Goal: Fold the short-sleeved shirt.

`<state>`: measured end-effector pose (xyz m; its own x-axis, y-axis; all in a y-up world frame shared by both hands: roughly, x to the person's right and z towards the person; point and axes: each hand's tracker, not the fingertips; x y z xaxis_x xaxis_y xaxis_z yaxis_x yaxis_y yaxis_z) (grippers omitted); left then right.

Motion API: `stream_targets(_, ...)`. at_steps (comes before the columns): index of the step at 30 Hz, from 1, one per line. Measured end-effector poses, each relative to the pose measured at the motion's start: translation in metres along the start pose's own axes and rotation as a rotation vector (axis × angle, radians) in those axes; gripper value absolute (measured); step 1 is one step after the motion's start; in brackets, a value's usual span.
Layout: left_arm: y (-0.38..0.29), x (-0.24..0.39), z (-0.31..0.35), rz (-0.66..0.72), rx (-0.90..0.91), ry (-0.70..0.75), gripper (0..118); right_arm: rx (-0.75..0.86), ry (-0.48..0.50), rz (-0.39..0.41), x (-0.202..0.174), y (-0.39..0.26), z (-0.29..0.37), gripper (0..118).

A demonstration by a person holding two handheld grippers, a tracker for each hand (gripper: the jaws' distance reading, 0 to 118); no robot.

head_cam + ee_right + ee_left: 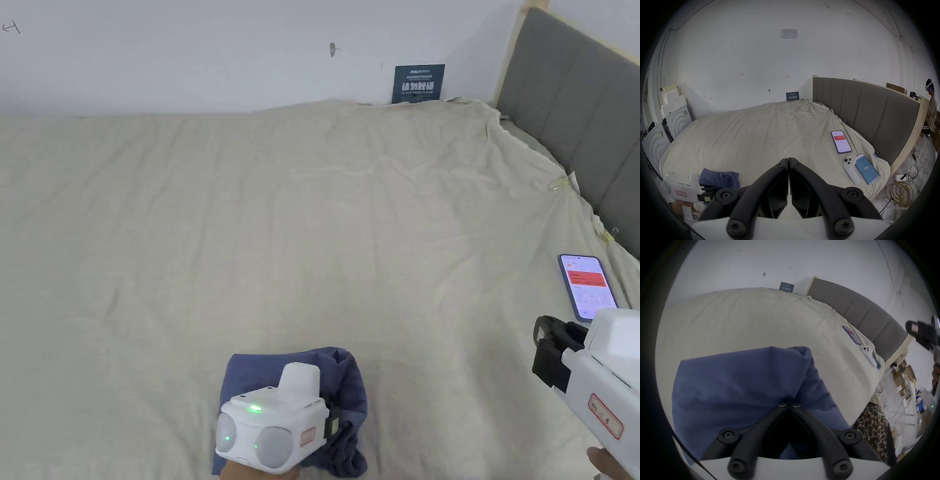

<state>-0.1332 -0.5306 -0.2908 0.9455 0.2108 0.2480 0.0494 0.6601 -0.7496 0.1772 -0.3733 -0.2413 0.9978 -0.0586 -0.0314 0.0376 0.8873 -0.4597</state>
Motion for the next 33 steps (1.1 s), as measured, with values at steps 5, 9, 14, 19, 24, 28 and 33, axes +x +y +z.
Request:
stream_targets(5,-0.008,0.03,-0.014,-0.131,0.014,0.056,0,-0.002,-0.016,-0.011,0.007,-0.001,0.002,0)
stream_targets(9,-0.018,0.044,-0.017,-0.231,0.051,0.109,0,-0.008,-0.024,-0.018,0.009,-0.003,0.002,0)
stream_targets(14,-0.02,0.044,-0.015,-0.249,0.053,0.113,0,-0.016,-0.026,-0.024,0.015,-0.008,-0.002,0)
stream_targets(19,-0.003,0.029,0.012,-0.155,0.114,0.048,0,-0.006,-0.02,-0.022,0.015,-0.006,-0.001,0)
stream_targets(24,0.029,0.008,0.066,-0.142,0.243,0.05,0,0.041,-0.005,-0.012,0.004,0.007,0.003,0)
stream_targets(28,0.052,-0.017,0.108,-0.134,0.347,0.087,0,0.089,0.014,0.004,-0.016,0.021,0.008,0)
stream_targets(33,0.074,-0.051,0.156,-0.106,0.471,0.182,0,0.155,0.035,0.031,-0.041,0.037,0.014,0)
